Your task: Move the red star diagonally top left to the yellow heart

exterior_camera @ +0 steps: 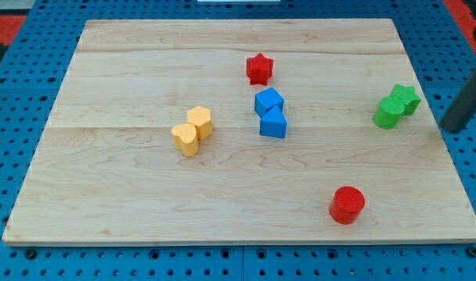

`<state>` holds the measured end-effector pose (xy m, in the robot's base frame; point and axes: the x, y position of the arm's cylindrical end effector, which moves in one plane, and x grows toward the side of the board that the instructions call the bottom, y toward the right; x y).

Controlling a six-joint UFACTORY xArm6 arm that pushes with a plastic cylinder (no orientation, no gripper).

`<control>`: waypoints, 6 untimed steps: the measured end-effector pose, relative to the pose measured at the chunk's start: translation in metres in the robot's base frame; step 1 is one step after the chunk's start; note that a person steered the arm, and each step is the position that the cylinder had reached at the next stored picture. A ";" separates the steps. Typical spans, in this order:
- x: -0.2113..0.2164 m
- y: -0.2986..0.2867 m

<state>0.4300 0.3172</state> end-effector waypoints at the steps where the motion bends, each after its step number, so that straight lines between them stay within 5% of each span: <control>1: -0.059 -0.024; 3: -0.123 -0.218; 6: -0.123 -0.359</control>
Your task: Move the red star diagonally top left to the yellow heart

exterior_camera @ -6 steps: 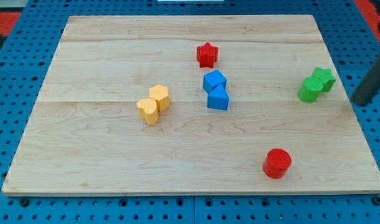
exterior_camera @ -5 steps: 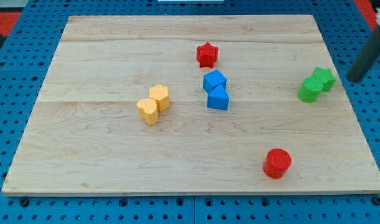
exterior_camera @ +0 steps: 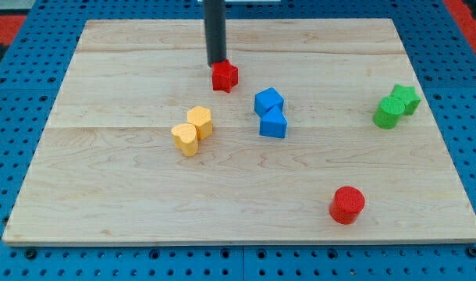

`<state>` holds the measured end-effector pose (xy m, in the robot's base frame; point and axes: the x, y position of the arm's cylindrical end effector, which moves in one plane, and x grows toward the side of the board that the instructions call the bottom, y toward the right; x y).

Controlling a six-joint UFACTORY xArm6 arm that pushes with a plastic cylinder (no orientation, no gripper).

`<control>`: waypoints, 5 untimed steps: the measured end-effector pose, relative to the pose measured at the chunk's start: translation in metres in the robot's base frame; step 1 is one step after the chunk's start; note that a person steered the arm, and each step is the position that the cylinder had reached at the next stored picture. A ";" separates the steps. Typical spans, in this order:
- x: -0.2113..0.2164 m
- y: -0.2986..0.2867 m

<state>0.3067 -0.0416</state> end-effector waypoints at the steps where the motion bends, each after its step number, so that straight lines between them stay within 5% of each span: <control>1: -0.032 0.036; 3: 0.018 0.063; 5: 0.032 -0.079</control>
